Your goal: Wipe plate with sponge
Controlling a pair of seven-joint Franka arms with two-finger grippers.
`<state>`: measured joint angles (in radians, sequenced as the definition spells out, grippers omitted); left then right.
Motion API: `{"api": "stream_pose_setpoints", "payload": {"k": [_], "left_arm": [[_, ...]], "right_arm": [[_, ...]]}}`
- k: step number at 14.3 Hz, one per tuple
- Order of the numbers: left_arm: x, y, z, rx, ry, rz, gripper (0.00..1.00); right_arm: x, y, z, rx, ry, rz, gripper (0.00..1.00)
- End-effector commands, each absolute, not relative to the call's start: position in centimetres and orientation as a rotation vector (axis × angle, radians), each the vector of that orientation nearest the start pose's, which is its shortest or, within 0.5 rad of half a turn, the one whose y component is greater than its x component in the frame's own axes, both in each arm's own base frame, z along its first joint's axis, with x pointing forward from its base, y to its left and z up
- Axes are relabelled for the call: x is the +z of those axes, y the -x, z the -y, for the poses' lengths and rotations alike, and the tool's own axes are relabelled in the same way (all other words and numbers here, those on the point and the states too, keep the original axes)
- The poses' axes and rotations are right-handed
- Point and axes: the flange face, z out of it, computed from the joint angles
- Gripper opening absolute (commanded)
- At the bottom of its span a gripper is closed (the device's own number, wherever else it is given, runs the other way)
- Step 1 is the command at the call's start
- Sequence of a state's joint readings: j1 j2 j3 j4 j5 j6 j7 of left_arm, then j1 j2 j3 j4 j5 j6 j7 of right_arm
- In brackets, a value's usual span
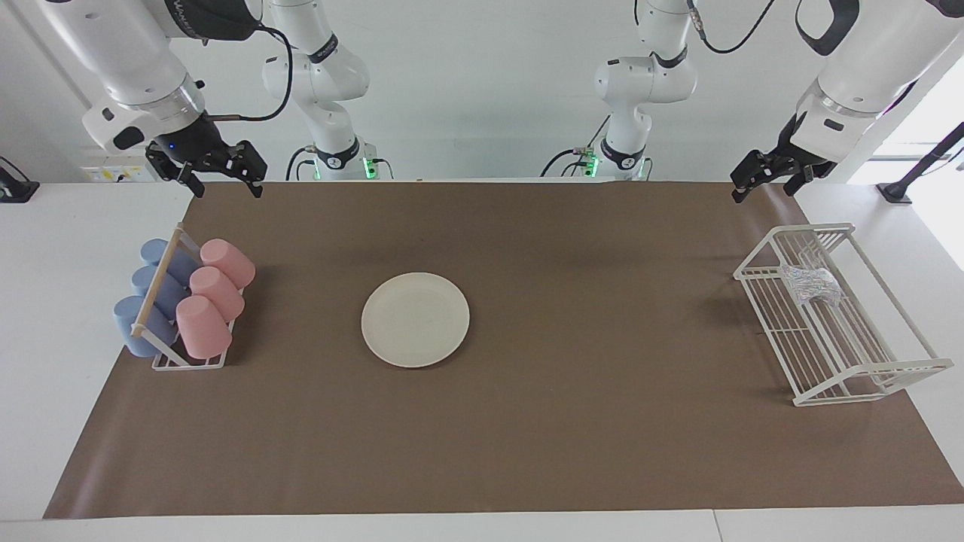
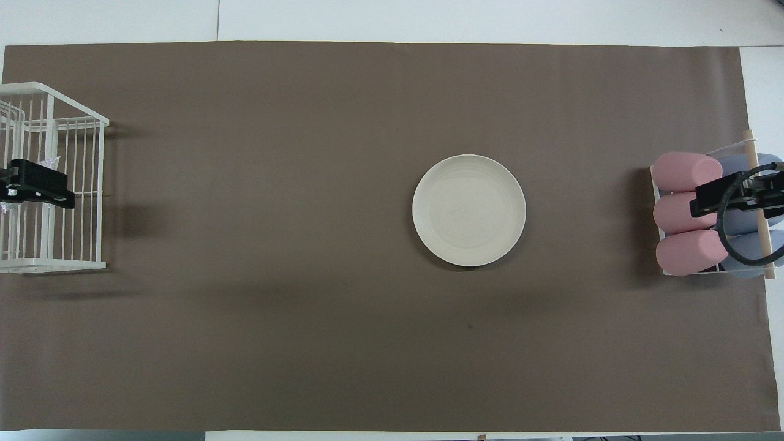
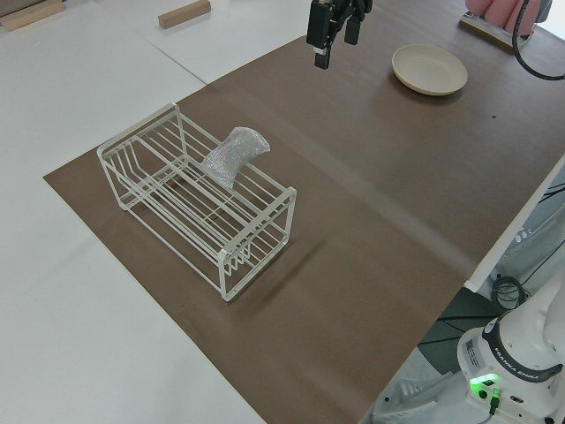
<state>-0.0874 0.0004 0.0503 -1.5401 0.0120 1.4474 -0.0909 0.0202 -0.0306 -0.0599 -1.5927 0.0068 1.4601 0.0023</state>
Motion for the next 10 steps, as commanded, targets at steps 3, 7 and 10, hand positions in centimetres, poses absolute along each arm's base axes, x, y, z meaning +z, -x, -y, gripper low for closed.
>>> {"api": "stream_pose_setpoints", "payload": {"k": [3,7,10], "left_arm": [[63.0,-53.7,1.6,0.110,3.111,0.076,1.00],[62.5,-53.6,0.5,0.089,3.110,0.253,1.00],[60.8,-52.7,0.9,0.048,3.090,0.261,1.00]], "right_arm": [[62.4,-52.6,2.0,0.156,3.126,-0.040,1.00],[62.5,-52.6,2.0,0.151,3.126,-0.040,1.00],[62.4,-52.6,2.0,0.153,3.126,-0.040,1.00]]}}
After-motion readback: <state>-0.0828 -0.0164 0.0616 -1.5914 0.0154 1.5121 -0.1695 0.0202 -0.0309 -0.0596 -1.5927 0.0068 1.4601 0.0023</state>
